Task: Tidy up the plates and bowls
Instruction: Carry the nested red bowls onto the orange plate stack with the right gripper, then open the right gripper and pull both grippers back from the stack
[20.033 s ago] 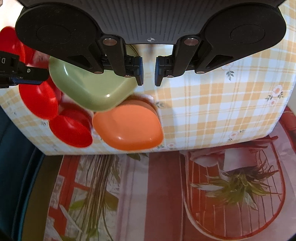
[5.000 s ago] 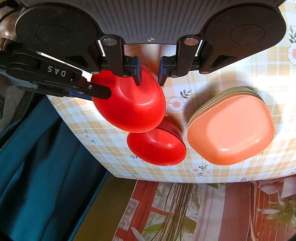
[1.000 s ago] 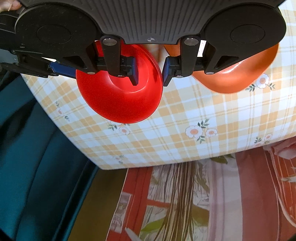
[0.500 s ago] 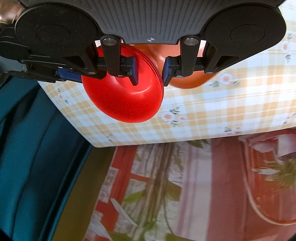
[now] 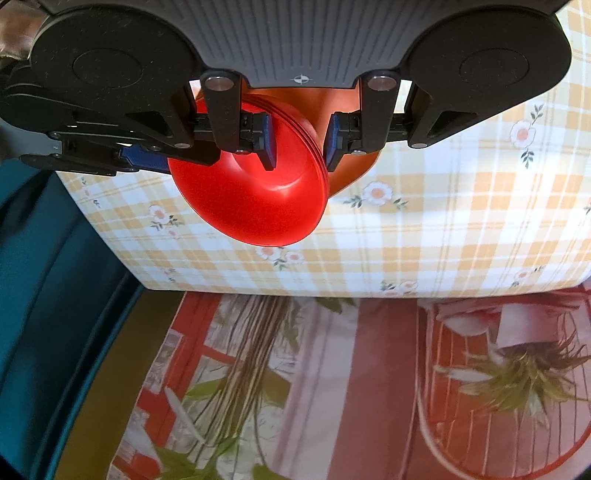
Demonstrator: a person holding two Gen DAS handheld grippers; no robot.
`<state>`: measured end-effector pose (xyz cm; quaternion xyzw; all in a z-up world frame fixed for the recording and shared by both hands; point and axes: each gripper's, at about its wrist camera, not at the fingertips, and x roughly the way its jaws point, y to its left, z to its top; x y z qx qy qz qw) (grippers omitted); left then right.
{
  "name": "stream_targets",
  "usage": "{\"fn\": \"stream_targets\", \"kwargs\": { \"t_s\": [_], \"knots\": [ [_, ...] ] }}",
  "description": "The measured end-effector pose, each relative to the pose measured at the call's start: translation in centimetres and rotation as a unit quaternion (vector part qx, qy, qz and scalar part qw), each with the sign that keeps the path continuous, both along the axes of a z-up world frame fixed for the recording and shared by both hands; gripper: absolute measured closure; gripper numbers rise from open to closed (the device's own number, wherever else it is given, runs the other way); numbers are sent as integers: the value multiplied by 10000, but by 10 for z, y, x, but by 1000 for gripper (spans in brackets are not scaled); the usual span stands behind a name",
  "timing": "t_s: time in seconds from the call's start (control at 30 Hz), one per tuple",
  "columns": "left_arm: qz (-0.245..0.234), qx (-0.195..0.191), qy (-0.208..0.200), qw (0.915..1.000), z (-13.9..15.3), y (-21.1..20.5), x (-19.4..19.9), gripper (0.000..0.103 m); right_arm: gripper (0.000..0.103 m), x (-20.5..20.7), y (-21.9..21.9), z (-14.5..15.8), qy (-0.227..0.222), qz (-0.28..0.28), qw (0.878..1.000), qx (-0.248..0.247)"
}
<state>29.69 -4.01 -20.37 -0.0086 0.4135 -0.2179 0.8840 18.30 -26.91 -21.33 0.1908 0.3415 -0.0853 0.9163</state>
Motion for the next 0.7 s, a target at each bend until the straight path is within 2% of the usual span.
{"fn": "stream_targets", "kwargs": {
  "t_s": [0.3, 0.7],
  "knots": [
    [93, 42, 131, 9999, -20, 8, 1, 75, 74, 14, 7, -13, 156, 103, 9996, -210],
    [155, 134, 231, 9995, -31, 11, -1, 75, 74, 19, 14, -21, 265, 201, 9990, -295]
  ]
}}
